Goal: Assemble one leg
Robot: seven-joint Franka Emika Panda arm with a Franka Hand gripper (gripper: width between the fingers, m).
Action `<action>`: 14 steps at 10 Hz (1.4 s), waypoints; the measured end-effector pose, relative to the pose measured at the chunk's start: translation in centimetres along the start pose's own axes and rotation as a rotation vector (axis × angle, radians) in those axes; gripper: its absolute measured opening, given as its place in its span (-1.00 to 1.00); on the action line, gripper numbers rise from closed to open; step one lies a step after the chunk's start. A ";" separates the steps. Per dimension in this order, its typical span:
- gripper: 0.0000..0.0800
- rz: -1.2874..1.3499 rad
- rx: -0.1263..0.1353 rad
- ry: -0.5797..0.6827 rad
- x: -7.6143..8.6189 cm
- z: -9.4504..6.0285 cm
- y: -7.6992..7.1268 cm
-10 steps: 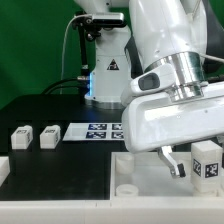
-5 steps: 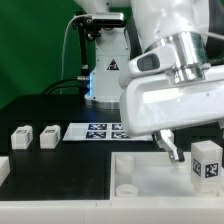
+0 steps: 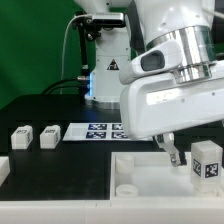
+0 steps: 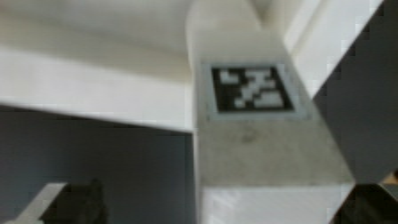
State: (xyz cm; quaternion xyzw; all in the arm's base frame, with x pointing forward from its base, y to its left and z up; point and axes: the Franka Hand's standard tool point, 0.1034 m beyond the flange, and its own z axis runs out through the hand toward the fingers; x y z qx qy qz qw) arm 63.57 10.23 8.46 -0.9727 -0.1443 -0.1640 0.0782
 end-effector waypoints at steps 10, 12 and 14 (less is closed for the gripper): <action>0.40 0.048 0.072 -0.280 -0.2 0.0 -1.6; -0.24 0.113 0.063 -0.280 -0.2 0.0 -1.6; -0.24 0.375 0.037 -0.284 -0.2 0.0 -1.2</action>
Offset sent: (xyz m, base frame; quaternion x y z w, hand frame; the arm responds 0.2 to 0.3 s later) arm -0.0025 -0.0032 -0.0019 -0.0118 -0.1737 0.0121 0.9847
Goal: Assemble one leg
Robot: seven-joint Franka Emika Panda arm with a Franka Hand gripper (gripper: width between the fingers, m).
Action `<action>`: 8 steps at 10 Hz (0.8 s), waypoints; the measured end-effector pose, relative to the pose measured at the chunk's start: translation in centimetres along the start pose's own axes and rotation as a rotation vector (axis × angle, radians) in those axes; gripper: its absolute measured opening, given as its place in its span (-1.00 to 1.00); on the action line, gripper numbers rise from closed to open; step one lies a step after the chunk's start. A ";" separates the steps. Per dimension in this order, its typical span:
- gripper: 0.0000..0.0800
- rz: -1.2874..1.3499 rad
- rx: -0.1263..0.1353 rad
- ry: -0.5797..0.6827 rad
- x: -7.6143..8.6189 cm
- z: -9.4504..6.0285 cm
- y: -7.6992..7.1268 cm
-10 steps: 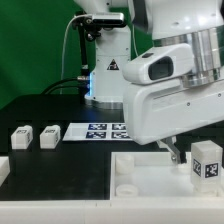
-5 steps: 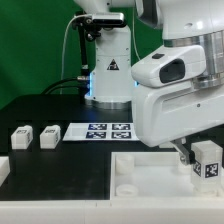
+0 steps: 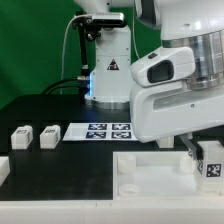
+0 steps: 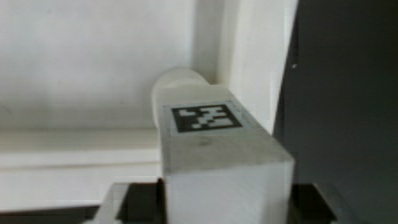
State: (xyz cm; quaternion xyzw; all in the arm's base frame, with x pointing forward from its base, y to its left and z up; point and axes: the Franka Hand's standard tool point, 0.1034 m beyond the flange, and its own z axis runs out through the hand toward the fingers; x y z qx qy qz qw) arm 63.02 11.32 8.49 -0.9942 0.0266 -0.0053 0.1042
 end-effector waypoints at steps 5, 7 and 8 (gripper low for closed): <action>-0.24 0.785 0.023 -0.016 0.0 0.1 0.3; -0.24 1.024 0.042 -0.024 0.0 0.1 0.4; -0.24 1.143 0.054 -0.029 0.1 0.0 0.6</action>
Offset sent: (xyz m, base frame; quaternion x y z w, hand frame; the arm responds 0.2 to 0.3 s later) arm -0.0025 0.0158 -0.0046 0.0015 -0.0366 0.4871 0.8726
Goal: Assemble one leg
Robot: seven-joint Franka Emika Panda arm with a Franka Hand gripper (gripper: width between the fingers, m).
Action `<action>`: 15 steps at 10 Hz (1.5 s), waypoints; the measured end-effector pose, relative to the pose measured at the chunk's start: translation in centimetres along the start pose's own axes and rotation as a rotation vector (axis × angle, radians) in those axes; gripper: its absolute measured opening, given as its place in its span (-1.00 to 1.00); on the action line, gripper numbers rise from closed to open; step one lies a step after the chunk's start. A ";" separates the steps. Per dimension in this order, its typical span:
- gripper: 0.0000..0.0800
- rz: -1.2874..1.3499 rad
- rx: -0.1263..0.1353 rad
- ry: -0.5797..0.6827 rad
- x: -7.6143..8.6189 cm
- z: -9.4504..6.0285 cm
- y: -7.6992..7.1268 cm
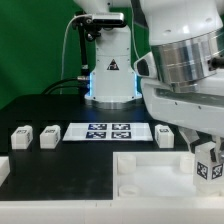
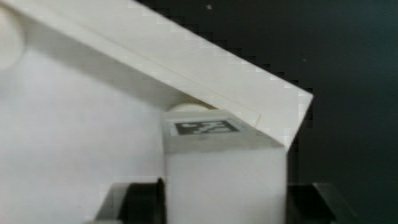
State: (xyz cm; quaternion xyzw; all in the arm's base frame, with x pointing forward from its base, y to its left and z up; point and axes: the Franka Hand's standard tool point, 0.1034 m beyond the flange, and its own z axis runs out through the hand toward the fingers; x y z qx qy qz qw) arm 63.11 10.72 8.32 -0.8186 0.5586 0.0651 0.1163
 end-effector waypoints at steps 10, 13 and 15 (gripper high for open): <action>0.62 -0.784 -0.019 0.016 -1.5 0.5 -0.2; 0.62 -1.260 -0.028 0.059 -0.3 0.5 -0.4; 0.25 -1.197 -0.021 0.055 -0.6 0.6 -0.4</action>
Offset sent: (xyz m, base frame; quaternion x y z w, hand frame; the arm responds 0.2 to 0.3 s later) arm 0.0000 0.0000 0.0000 0.0000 0.0000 -0.0899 0.9960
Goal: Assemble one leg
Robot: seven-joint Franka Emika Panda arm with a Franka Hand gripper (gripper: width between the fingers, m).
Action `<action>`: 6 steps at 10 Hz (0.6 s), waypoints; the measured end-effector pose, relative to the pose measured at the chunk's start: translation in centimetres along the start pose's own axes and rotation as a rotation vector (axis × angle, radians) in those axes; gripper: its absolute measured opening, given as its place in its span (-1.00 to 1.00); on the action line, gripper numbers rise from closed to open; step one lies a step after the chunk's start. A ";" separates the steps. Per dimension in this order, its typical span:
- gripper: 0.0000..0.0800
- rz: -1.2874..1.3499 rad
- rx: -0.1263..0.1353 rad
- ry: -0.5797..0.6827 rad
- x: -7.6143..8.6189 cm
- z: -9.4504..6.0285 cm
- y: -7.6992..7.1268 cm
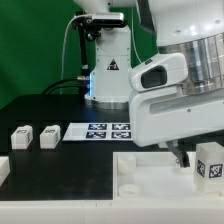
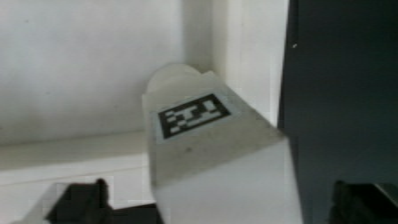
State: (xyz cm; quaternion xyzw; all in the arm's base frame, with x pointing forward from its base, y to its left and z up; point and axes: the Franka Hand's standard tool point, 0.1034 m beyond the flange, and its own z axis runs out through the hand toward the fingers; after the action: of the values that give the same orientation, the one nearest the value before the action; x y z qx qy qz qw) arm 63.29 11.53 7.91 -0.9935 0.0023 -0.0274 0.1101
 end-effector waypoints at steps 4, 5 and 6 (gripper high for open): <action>-0.21 0.378 0.011 0.004 0.1 0.0 0.4; -0.21 0.489 0.017 0.007 0.2 0.0 0.6; -0.21 0.628 0.028 0.005 0.3 0.0 0.8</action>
Offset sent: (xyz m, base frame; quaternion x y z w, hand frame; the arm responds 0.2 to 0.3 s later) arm 0.0000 0.0000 0.0000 0.0000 0.0000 0.2667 0.9638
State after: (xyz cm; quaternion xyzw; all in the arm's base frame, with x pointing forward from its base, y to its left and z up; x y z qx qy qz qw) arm 63.56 10.73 7.74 -0.9426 0.3088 0.0056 0.1267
